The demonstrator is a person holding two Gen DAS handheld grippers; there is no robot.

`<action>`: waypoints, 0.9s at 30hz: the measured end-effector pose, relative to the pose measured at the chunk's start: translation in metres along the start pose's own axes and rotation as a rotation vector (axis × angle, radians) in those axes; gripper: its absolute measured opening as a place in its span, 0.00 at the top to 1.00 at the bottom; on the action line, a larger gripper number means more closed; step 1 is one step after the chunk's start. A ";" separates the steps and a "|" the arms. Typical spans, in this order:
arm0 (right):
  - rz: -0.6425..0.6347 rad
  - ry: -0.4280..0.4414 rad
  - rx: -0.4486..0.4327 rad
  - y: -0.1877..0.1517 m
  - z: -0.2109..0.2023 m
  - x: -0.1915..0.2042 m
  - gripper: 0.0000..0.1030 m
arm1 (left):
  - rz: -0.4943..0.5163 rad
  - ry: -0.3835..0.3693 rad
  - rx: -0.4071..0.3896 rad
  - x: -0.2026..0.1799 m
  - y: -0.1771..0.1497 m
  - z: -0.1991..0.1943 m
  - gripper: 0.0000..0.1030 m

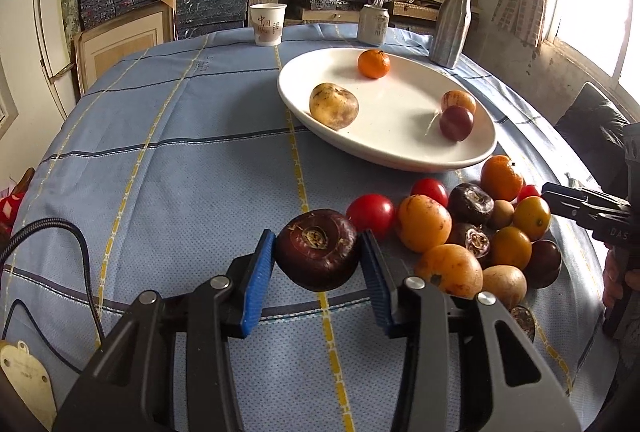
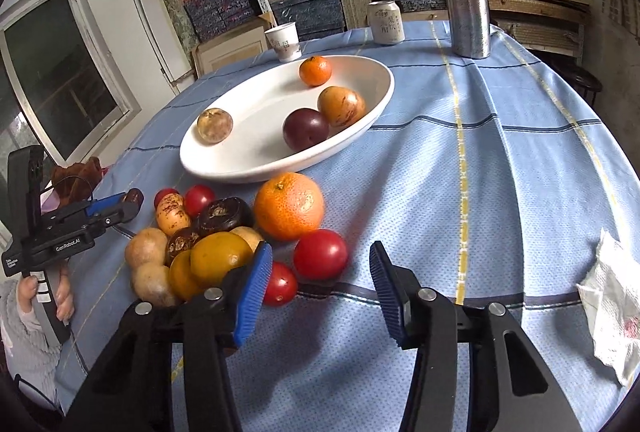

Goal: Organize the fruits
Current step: 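Grasp the dark brown fruit with the left tool while the right tool grasps a red tomato, then place the dark brown fruit on the plate with the left tool while the right tool places the tomato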

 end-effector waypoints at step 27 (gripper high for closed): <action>0.052 0.034 0.034 -0.001 0.012 -0.005 0.70 | 0.008 -0.012 0.031 -0.004 -0.007 0.008 0.59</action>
Point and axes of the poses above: each gripper's, at about its wrist camera, not at the fingertips, and z roughly the way its jaws point, x to its left, y to its top, the point moved 5 cm from there along z, roughly the way its jaws point, and after that the axes turned 10 degrees about -x, right-handed, at the moved point
